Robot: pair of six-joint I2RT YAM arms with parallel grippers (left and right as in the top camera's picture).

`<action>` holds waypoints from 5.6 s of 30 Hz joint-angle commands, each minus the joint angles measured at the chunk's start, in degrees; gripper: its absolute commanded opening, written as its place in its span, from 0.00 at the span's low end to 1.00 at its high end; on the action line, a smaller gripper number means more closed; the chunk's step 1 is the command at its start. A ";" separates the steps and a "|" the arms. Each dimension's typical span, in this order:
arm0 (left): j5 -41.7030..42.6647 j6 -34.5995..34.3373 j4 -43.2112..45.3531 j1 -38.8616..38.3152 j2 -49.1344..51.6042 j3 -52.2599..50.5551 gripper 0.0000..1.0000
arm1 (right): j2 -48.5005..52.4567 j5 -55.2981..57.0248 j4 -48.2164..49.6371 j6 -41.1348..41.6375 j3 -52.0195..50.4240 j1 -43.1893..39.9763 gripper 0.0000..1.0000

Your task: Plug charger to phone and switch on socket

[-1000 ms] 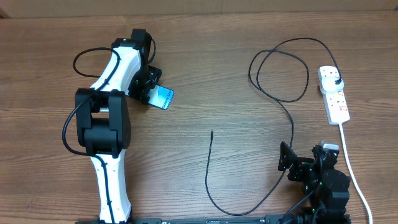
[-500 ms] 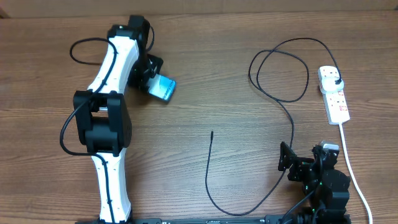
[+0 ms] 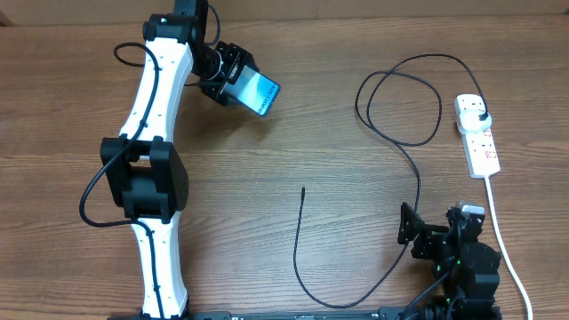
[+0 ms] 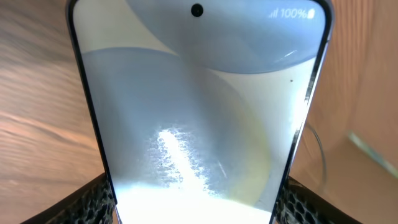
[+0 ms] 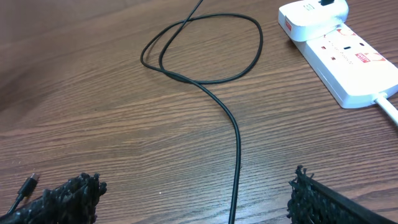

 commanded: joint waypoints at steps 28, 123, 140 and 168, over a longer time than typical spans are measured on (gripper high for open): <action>47.21 2.38 0.52 -0.02 -0.07 1.84 0.04 | -0.42 -0.28 -0.50 0.17 -0.87 0.33 1.00; 46.90 4.33 0.48 -0.28 -0.07 1.84 0.04 | -0.42 -0.31 -0.50 0.17 -0.87 0.33 1.00; 26.16 4.31 0.04 -2.19 -0.07 1.84 0.04 | -0.42 -0.28 -0.50 0.17 -0.87 0.33 1.00; -5.51 4.31 -12.09 -4.79 -0.07 1.81 0.04 | -0.42 -0.22 -0.52 0.13 -0.87 0.33 1.00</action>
